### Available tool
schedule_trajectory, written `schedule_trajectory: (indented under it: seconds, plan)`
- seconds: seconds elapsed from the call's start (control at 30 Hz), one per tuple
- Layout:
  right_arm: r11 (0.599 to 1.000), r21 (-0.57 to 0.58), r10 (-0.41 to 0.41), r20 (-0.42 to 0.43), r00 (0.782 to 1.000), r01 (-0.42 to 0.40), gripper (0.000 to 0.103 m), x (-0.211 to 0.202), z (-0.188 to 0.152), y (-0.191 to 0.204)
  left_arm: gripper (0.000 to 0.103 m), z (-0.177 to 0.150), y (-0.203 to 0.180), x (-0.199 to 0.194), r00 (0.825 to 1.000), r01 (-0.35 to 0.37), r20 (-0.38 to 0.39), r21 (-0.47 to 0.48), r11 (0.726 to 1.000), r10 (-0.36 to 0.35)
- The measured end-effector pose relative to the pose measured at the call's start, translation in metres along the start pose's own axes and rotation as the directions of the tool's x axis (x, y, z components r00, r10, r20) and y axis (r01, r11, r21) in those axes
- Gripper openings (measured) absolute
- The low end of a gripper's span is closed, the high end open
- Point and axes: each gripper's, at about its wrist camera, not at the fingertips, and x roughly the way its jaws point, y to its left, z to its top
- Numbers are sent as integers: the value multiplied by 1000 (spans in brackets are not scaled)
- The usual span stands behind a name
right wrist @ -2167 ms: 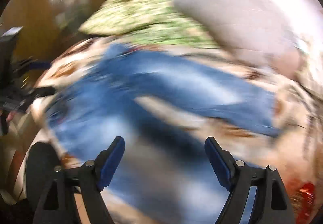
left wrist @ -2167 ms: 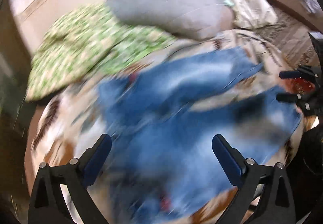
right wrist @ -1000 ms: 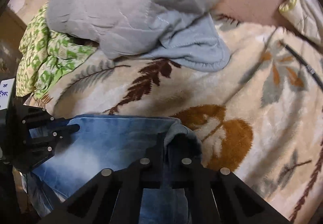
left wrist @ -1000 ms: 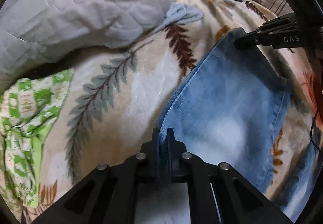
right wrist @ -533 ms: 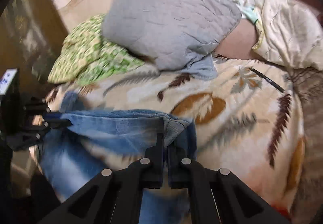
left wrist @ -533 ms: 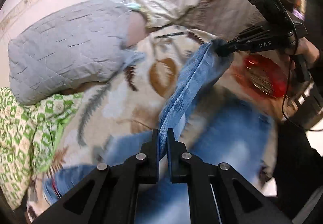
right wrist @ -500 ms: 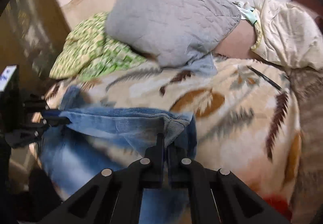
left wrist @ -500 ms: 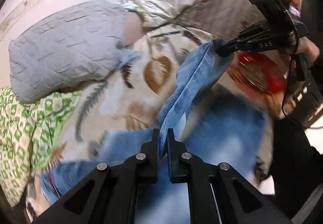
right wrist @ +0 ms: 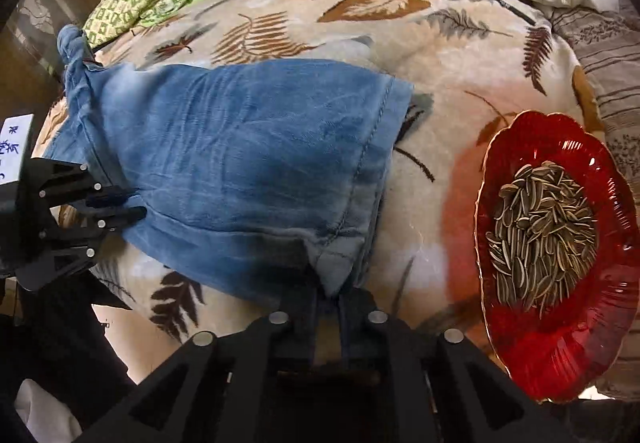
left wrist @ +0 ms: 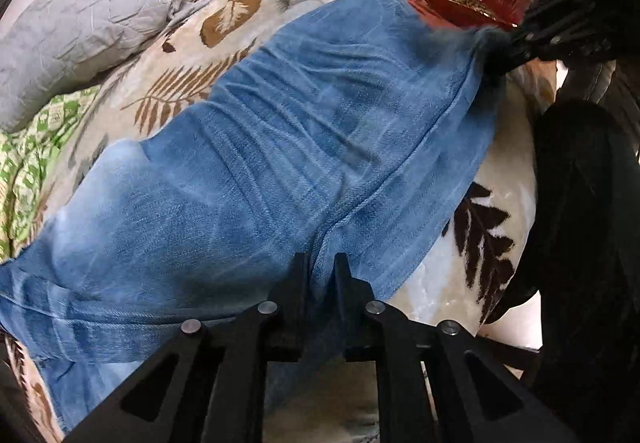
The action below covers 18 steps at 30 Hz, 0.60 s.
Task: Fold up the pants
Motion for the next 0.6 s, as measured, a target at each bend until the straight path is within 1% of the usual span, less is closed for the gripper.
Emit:
schedule_trajectory:
  seconds: [0.03,0.07,0.1,0.13,0.17,0.2,0.23,0.3,0.33,0.4,0.43,0.5,0.6]
  plan:
    - [1000,-9,-11,1,1000,11,17,-5,-1,1,14,0,-1,-2,1000,-1,1,2,1000,1]
    - [999,-16,-28,6,1000,28,30,-13,-2,2,30,-2,-1,-7,1000,3,-6,-6,1000,-3]
    - [999,-20,-43,10,999,43,42,-19,-5,4,46,-2,4,-17,1000,1,-16,-33,999,-1]
    - [998,-26,-62,23,998,63,74,-29,-8,5,78,-9,9,-28,1000,-4,12,-55,998,4]
    - [996,-36,-80,49,996,81,85,-42,-12,12,92,-13,16,-46,998,-11,67,-75,997,16]
    - [995,-50,-84,80,993,88,85,-54,-15,17,93,-20,24,-65,992,-18,122,-95,995,29]
    - [994,-67,-80,97,992,87,85,-64,-15,22,93,-26,36,-84,988,-21,149,-113,993,38]
    - [991,-103,-73,127,989,87,85,-80,-10,36,93,-39,64,-109,986,-47,149,-170,984,73]
    - [989,-128,-56,149,987,75,85,-87,-4,48,93,-48,82,-121,983,-64,154,-209,976,98]
    - [985,-170,-2,164,987,31,85,-88,7,69,93,-63,117,-138,977,-108,145,-280,954,153]
    - [977,-211,45,174,984,-7,85,-85,18,88,93,-71,137,-146,974,-134,129,-320,938,184]
    - [963,-267,95,177,980,-45,85,-74,34,117,93,-80,180,-153,969,-166,106,-398,902,225]
    - [942,-320,169,181,969,-105,85,-50,67,162,93,-89,244,-160,967,-164,88,-502,849,239]
